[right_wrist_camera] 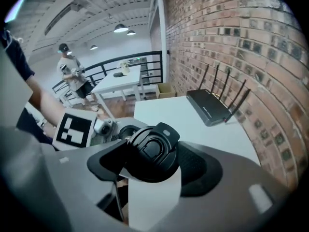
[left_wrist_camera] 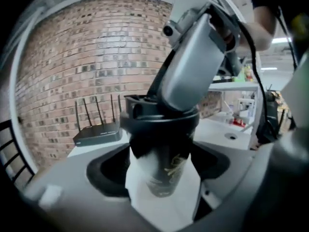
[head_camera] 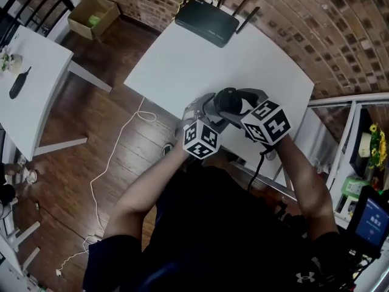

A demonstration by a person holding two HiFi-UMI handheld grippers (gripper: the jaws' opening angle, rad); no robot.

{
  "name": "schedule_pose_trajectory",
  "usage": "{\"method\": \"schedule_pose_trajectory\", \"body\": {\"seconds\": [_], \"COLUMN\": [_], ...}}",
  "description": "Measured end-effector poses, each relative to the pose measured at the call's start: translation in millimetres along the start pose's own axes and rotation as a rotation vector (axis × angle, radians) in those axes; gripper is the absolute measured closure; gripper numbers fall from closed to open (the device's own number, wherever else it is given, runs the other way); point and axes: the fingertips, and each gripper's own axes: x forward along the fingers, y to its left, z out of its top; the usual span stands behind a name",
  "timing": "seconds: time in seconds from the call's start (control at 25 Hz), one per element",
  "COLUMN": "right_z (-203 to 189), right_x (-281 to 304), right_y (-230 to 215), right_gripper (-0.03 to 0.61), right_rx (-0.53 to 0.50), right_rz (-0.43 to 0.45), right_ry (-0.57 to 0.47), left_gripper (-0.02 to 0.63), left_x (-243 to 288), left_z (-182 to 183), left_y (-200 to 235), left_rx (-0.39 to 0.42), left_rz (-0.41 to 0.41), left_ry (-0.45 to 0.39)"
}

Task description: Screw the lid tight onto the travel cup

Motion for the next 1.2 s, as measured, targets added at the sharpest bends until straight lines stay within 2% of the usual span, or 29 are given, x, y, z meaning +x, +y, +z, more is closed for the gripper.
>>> {"method": "schedule_pose_trajectory", "body": {"seconds": [0.08,0.16,0.24,0.32,0.44,0.6,0.76,0.84,1.04,1.12,1.2], "right_z": [3,7,8,10,13,16,12,13,13,16,25], "right_x": [4,7,8,9,8,9,6,6,8,4,-16], "right_y": [4,10,15,18,23,20,18,17,17,16,11], "right_gripper": [0.244,0.244,0.244,0.242,0.242,0.242,0.242,0.242,0.241,0.216,0.21], "right_rx": [-0.16,-0.362,-0.504,-0.535,-0.456,-0.179,-0.021,0.02,0.036,0.038,0.069], "right_rz": [0.1,0.223,0.317,0.352,0.291,0.104,-0.044,-0.059,-0.045,-0.042,-0.064], "right_ry": [0.015,0.034,0.057,0.073,0.058,-0.001,-0.061,-0.099,-0.137,-0.182,-0.289], "left_gripper": [0.209,0.202,0.196,0.198,0.201,0.202,0.201,0.201,0.198,0.196,0.198], "left_x": [-1,0,0,-2,-6,-8,-7,-7,-27,-51,-82], "left_z": [-2,-3,-4,-4,-4,-5,-6,-7,-16,-23,-22], "left_y": [2,2,0,1,3,8,8,9,11,18,28], "left_rx": [0.103,0.206,0.238,0.214,0.162,0.067,0.002,-0.012,-0.027,-0.085,-0.169], "left_rz": [-0.12,-0.249,-0.341,-0.356,-0.261,-0.082,0.055,0.078,0.031,0.042,0.075], "left_ry": [0.006,0.04,0.073,0.08,0.039,0.009,0.022,0.023,0.054,0.059,0.032]}}
